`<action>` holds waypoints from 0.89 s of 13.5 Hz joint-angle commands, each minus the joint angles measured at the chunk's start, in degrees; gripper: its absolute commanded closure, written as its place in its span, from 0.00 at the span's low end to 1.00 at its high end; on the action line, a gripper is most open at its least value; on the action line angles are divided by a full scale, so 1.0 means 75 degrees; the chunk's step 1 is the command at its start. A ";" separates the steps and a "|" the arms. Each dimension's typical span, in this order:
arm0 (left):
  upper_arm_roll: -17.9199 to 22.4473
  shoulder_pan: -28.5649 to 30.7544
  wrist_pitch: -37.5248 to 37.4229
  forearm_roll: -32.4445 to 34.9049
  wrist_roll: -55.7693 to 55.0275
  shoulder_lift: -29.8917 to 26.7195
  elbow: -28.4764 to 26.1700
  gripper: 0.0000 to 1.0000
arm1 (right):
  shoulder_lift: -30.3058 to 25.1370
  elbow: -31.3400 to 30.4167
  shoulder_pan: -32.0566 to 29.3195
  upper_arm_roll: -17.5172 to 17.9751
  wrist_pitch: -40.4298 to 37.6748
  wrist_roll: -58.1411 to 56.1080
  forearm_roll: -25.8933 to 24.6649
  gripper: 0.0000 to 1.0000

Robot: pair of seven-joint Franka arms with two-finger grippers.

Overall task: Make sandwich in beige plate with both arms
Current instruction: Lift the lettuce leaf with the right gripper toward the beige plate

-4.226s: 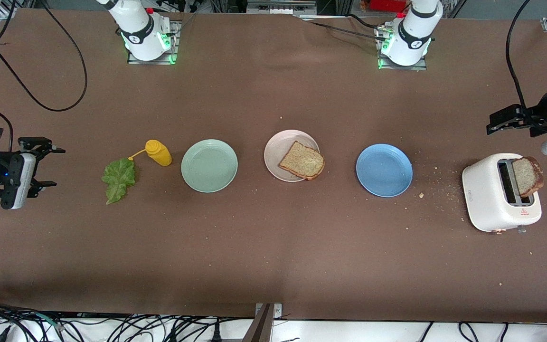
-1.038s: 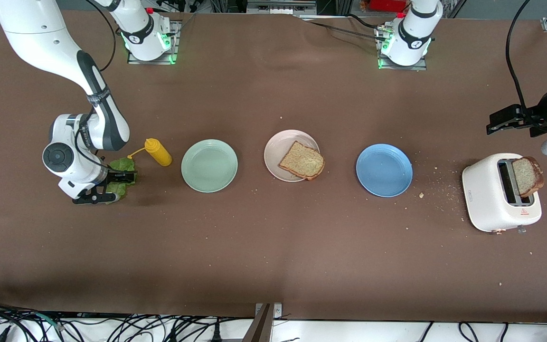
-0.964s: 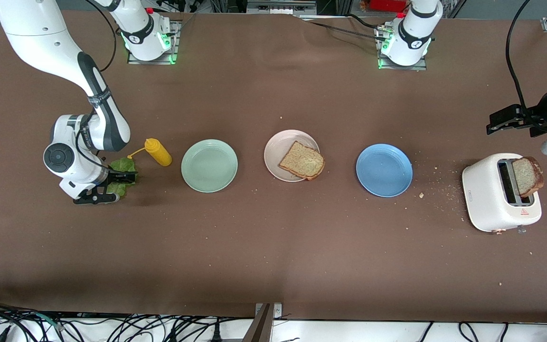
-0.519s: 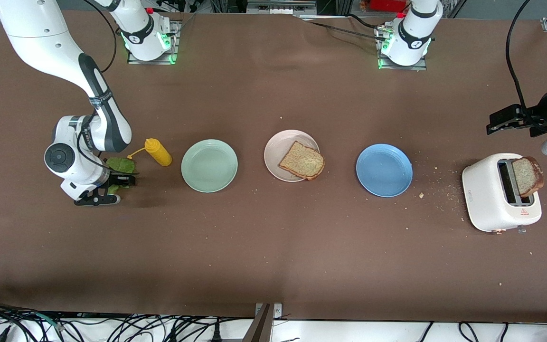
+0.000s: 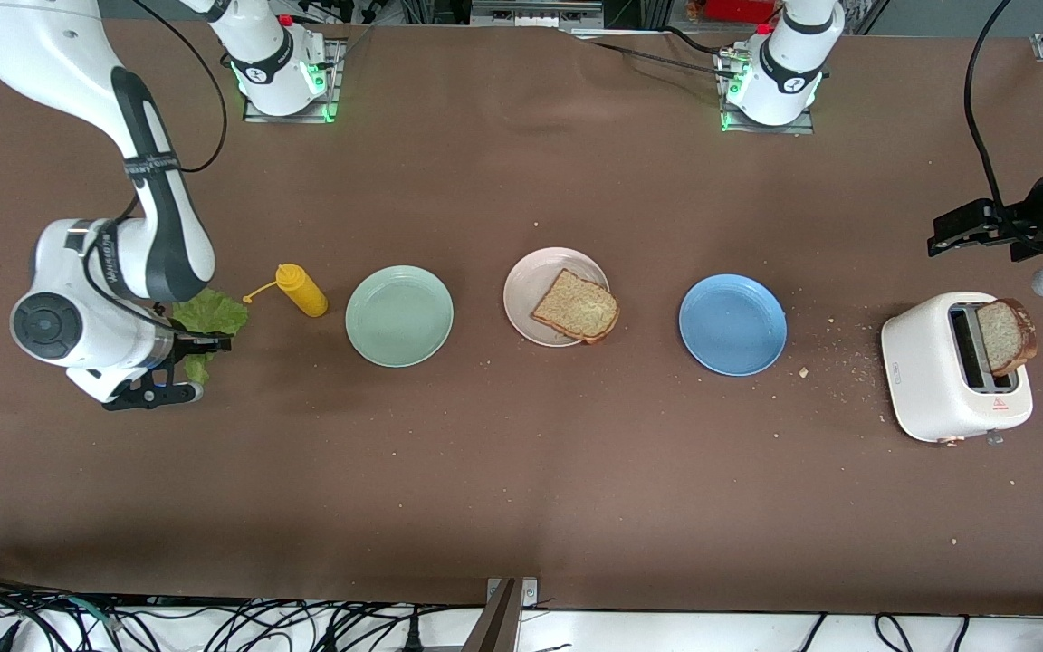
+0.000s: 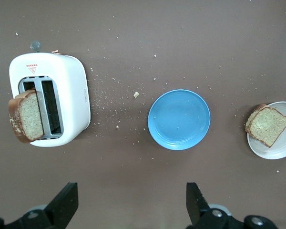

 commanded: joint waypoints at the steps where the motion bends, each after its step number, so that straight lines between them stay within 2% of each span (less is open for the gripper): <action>1: -0.0036 -0.0013 -0.0057 0.0224 -0.0077 -0.0082 -0.0039 0.00 | -0.0244 0.1076 -0.0057 0.0468 -0.1380 -0.0142 -0.0082 1.00; 3: -0.0036 -0.0013 -0.0057 0.0224 -0.0077 -0.0082 -0.0039 0.00 | -0.0735 0.1161 0.0037 0.0924 -0.1792 -0.0095 -0.0304 1.00; 6: -0.0036 -0.0013 -0.0057 0.0224 -0.0077 -0.0094 -0.0039 0.00 | -0.1240 0.1172 0.0294 0.1814 -0.2250 0.0068 -0.0247 1.00; 9: -0.0036 -0.0001 -0.0069 0.0224 -0.0077 -0.0094 -0.0039 0.00 | -0.1312 0.1172 0.0773 0.2916 -0.2135 0.1480 -0.0234 1.00; 12: -0.0036 -0.0001 -0.0069 0.0224 -0.0065 -0.0094 -0.0039 0.00 | -0.0985 0.1149 0.1698 0.3094 -0.1200 0.3090 -0.0199 1.00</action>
